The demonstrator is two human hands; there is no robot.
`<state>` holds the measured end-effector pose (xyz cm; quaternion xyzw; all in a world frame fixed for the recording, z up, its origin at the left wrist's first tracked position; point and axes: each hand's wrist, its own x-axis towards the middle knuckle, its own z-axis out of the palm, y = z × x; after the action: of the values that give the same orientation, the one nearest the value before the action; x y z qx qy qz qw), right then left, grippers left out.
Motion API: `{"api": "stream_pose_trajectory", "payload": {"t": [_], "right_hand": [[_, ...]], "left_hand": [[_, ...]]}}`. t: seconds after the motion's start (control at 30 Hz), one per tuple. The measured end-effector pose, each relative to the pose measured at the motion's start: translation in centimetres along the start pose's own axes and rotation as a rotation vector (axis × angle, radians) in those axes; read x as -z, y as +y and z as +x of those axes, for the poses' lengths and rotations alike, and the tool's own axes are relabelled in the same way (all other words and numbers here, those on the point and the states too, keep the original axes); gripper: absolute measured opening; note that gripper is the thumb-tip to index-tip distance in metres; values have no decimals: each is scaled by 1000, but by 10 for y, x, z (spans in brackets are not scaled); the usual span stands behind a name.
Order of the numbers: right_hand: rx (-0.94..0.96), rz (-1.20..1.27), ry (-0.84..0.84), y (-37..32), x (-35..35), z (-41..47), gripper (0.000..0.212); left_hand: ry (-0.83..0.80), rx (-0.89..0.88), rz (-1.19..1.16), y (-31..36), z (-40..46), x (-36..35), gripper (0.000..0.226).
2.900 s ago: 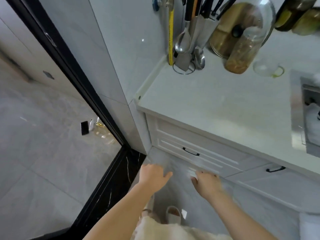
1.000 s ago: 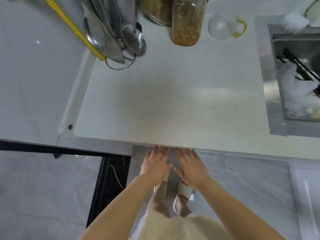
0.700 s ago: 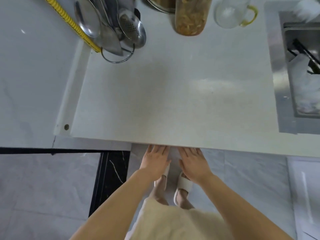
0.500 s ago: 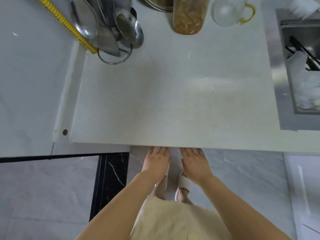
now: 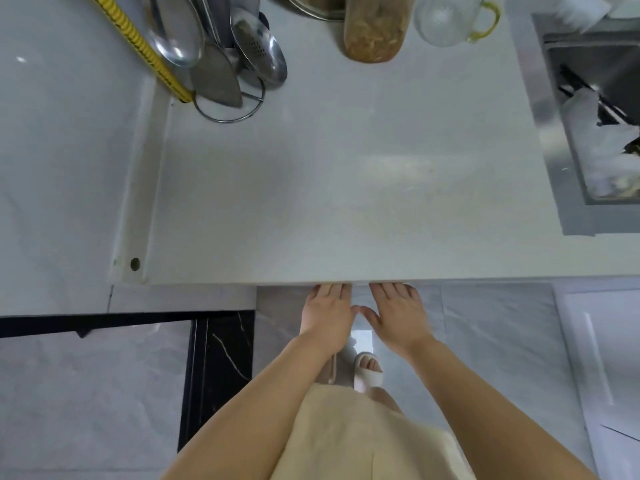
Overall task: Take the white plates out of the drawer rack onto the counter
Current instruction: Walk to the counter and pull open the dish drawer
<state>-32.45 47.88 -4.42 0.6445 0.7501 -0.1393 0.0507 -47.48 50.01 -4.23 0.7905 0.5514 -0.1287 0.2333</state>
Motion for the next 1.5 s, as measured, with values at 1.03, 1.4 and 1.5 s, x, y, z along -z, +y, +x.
{"api": "stream_pose_trajectory", "payload": {"t": [1.03, 1.4, 1.5], "right_hand": [[-37, 160, -77, 2, 8, -97, 51], [-271, 246, -144, -18, -6, -126, 38], [-280, 258, -113, -21, -15, -143, 35]], "left_hand": [[190, 134, -235, 38, -106, -20, 44], [48, 61, -105, 34, -125, -39, 42], [73, 59, -113, 37, -136, -48, 44]]}}
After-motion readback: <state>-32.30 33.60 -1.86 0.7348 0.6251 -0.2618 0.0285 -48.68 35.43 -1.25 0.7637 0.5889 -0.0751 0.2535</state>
